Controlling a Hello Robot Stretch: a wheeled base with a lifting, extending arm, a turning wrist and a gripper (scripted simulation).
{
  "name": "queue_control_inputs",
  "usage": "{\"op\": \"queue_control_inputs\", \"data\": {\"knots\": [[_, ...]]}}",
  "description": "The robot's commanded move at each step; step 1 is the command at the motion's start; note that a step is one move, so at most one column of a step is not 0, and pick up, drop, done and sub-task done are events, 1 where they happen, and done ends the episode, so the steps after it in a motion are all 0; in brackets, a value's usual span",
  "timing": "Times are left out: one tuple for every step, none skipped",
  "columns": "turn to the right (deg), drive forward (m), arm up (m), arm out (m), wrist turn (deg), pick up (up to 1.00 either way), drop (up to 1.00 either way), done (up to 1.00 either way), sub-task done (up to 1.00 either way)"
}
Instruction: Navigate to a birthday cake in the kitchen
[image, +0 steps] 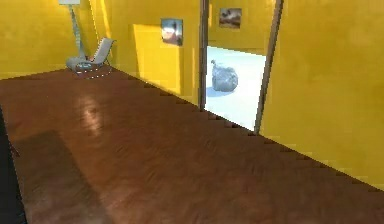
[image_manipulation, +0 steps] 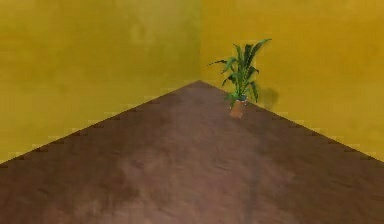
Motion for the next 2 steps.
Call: {"op": "queue_control_inputs", "data": {"knots": [[6.0,0.00,0.00,0.00,0.0,0.00,0.00,0.00,0.00],[0.0,1.00,0.00,0.00,0.0,0.00,0.00,0.00,0.00]]}}
